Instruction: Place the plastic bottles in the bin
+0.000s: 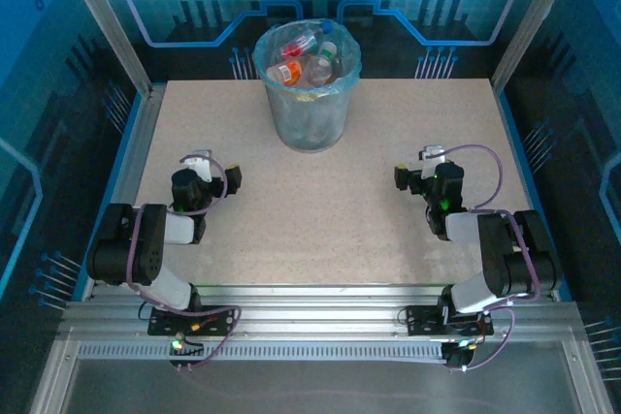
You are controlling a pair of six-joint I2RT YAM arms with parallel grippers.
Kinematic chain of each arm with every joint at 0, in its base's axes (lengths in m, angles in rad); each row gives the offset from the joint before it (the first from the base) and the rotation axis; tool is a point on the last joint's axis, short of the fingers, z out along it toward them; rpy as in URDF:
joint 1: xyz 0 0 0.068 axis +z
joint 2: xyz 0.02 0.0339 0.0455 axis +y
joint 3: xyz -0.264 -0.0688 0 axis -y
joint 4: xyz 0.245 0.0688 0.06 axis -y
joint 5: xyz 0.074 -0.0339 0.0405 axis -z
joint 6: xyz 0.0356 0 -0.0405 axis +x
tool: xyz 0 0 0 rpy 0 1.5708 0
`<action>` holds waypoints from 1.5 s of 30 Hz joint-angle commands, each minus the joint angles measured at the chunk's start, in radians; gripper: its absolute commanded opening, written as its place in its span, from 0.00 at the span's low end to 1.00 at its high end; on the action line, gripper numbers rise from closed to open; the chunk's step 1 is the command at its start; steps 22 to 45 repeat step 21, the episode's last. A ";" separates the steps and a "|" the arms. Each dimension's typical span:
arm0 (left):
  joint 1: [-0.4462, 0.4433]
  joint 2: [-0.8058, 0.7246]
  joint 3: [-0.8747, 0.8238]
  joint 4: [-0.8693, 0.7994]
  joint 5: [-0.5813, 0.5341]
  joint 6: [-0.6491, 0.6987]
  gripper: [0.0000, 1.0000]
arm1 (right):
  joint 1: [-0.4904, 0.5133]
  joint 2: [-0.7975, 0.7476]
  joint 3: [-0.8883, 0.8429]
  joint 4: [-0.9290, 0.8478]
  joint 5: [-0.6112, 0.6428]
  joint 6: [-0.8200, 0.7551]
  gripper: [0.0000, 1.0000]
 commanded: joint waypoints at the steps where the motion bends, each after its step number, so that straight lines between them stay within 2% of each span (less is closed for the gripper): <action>1: -0.012 -0.018 0.022 -0.007 0.018 0.031 0.99 | 0.004 0.008 0.010 0.008 0.021 -0.013 1.00; 45: -0.019 -0.018 0.028 -0.015 0.012 0.039 0.99 | 0.004 0.008 0.012 0.008 0.021 -0.014 1.00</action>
